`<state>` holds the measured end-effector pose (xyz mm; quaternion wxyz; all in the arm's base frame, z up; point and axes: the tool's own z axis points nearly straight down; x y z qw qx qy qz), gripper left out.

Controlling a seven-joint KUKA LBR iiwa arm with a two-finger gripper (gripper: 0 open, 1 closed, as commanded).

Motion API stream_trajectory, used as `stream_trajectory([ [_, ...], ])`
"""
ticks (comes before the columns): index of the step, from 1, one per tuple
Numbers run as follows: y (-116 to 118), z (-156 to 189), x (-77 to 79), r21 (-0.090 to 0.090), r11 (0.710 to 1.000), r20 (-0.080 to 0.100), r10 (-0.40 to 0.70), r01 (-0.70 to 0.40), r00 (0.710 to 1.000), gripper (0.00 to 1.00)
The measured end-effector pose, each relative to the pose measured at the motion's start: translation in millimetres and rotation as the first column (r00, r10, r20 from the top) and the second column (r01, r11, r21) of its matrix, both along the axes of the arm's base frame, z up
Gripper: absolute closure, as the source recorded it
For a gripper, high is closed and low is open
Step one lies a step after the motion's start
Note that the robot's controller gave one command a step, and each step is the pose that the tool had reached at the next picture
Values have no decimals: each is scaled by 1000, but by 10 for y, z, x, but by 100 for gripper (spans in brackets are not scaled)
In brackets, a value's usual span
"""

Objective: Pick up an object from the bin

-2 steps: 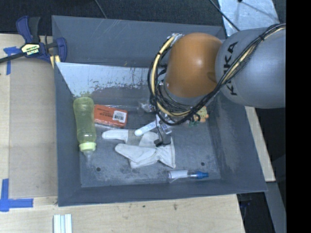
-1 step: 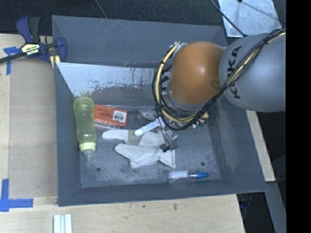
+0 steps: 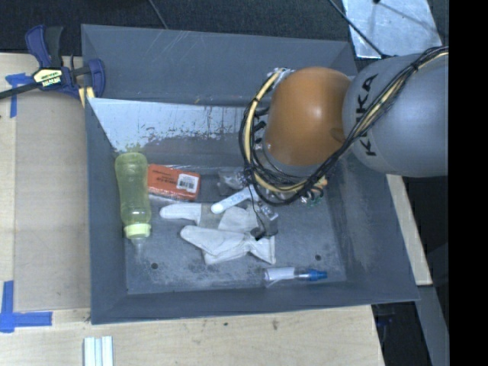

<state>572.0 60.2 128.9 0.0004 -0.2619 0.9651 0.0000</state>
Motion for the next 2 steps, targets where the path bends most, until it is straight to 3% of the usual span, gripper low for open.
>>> stream_trajectory([
  [1,-90,-27,24,0,978,-1,-207,207,978,0],
  [2,-88,-32,124,1,988,4,-155,155,988,0],
])
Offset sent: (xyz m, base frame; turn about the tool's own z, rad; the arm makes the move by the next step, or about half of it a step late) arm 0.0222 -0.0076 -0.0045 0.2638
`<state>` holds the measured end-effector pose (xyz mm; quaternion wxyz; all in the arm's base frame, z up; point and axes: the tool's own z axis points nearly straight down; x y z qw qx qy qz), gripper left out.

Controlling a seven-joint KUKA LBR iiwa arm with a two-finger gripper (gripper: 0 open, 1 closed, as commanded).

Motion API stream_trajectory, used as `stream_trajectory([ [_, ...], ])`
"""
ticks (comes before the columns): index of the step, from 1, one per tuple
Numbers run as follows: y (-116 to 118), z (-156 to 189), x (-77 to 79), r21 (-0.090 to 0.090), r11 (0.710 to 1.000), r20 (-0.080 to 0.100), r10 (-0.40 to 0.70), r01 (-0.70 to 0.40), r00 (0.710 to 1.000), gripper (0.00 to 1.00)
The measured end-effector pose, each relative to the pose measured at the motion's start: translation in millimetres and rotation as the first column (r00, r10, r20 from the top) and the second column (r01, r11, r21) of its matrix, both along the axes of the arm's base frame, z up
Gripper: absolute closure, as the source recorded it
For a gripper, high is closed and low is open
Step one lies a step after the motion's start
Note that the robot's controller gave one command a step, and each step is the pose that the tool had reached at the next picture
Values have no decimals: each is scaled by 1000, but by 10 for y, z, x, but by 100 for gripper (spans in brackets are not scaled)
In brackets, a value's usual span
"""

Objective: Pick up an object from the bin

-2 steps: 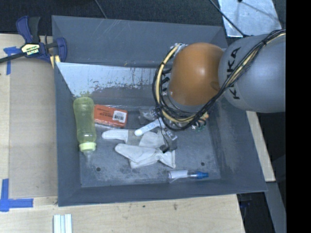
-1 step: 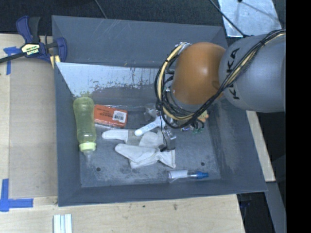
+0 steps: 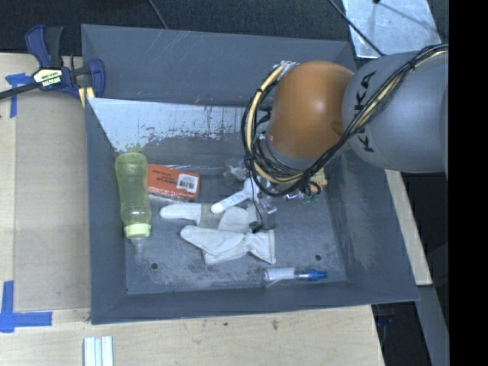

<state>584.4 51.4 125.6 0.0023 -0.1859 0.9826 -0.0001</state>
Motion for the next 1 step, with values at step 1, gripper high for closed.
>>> stream_trajectory([
  [1,26,-154,61,1,995,-2,-104,104,995,0],
])
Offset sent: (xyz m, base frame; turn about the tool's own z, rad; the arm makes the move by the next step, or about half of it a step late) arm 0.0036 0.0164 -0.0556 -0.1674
